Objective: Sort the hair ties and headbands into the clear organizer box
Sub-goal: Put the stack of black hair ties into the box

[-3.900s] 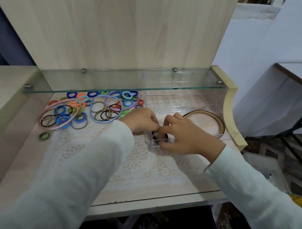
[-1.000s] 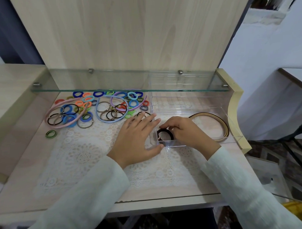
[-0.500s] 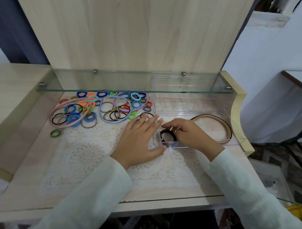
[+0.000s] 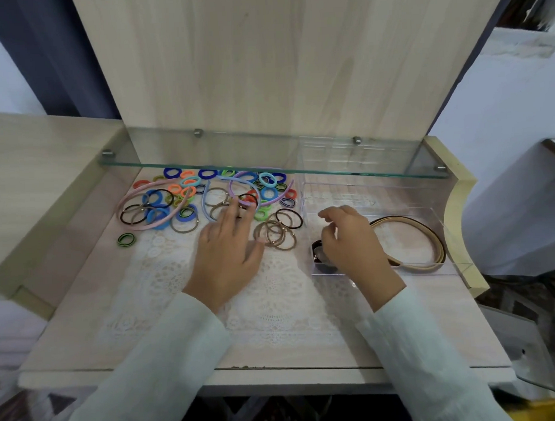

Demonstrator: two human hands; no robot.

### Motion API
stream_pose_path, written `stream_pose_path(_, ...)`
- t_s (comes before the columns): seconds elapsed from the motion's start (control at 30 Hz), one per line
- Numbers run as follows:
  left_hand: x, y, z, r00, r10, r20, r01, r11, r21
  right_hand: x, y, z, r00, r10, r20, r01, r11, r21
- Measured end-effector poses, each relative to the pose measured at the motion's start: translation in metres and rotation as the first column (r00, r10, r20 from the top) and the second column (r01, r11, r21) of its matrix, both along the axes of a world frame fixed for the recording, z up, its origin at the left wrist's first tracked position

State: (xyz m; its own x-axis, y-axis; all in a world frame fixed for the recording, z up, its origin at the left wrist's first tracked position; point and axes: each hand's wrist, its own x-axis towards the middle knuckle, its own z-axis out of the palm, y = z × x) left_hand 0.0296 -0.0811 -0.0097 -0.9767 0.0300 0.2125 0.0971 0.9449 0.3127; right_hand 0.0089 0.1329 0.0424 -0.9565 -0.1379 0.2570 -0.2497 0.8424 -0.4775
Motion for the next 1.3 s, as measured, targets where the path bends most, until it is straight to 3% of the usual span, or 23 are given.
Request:
stream_pose_path(0.17,-0.001,-0.032,0.001,0.980,0.191,0.058,-0.189,0.981,-0.039,0.009,-0.043,-0.008,0.984,0.063,-0.168,-0.065,0.998,-0.006)
stream_pose_path(0.3,0.003,-0.051,-0.001,0.976,0.212,0.057,-0.207,0.974,-0.087,0.013,-0.076,-0.020,0.969,0.144,-0.202,-0.133,0.989,0.065)
stream_pose_path(0.57,-0.003,-0.057,-0.007,0.970,0.196,-0.146,-0.211,0.973,-0.095,0.006,-0.108,-0.048,0.981,0.081,-0.174,-0.052,0.984,0.169)
stream_pose_path(0.97,-0.049,-0.057,0.002,0.951,0.248,-0.187,-0.269,0.958,-0.097,0.003,-0.106,-0.056,0.978,0.102,-0.180,-0.085,0.991,0.101)
stream_pose_path(1.3,-0.047,-0.061,-0.006,0.926,0.228,-0.301,-0.251,0.967,-0.039,0.000,-0.105,-0.062,0.915,0.277,-0.293,-0.296,0.955,-0.024)
